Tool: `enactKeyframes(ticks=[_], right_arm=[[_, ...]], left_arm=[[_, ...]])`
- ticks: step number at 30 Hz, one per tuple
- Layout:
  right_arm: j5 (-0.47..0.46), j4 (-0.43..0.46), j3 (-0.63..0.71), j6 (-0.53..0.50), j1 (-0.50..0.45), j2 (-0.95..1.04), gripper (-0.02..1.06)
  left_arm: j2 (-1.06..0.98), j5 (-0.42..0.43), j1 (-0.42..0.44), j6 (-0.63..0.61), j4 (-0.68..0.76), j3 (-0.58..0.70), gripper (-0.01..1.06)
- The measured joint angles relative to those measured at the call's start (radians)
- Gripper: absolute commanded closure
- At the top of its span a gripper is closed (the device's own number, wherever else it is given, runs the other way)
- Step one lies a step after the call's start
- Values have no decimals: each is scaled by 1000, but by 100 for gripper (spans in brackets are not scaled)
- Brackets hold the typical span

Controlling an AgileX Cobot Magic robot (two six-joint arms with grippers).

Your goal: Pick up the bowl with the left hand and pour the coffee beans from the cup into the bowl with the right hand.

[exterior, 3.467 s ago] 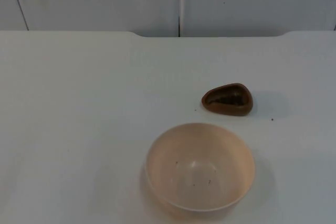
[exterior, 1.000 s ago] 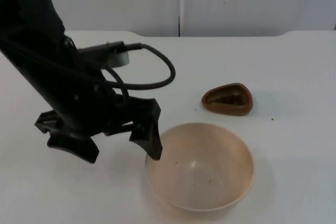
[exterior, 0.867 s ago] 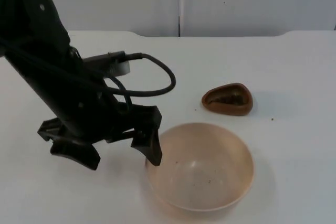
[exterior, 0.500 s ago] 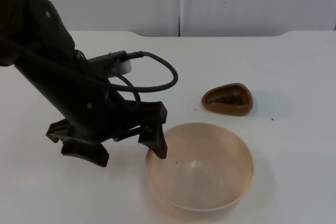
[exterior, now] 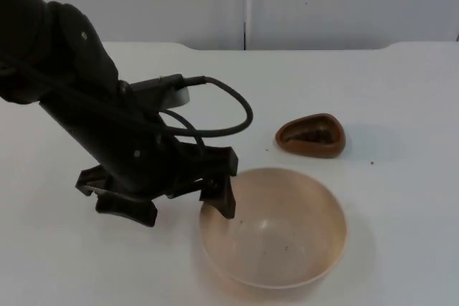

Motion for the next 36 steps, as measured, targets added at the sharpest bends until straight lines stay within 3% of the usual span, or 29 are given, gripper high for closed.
enactKeyframes(ticks=[5, 7, 8, 9, 13, 14, 19, 20, 21, 31, 34, 36], right_arm=[[0, 0, 0, 0, 0, 0, -1], [0, 0, 0, 0, 0, 0, -1], [0, 0, 0, 0, 0, 0, -1], [0, 0, 0, 0, 0, 0, -1], [0, 0, 0, 0, 0, 0, -1], [0, 0, 0, 0, 0, 0, -1], [0, 0, 0, 0, 0, 0, -1], [0, 0, 0, 0, 0, 0, -1], [0, 0, 0, 0, 0, 0, -1], [0, 0, 0, 0, 0, 0, -1], [0, 0, 0, 0, 0, 0, -1], [0, 0, 0, 0, 0, 0, -1]], left_arm=[[0, -4, 0, 15, 0, 0, 20], [5, -4, 0, 18, -1, 0, 25], [5, -4, 0, 18, -1, 0, 33], [7, -4, 0, 18, -4, 0, 33], [11, -4, 0, 20, -8, 0, 59], [11, -4, 0, 20, -13, 0, 59], [11, -2, 0, 20, -21, 0, 94], [11, -2, 0, 20, -21, 0, 94], [11, -2, 0, 20, -21, 0, 103], [-79, 3, 0, 13, -14, 0, 105], [-125, 14, 7, -33, 37, 0, 105], [-181, 44, 33, -137, 154, 0, 105]])
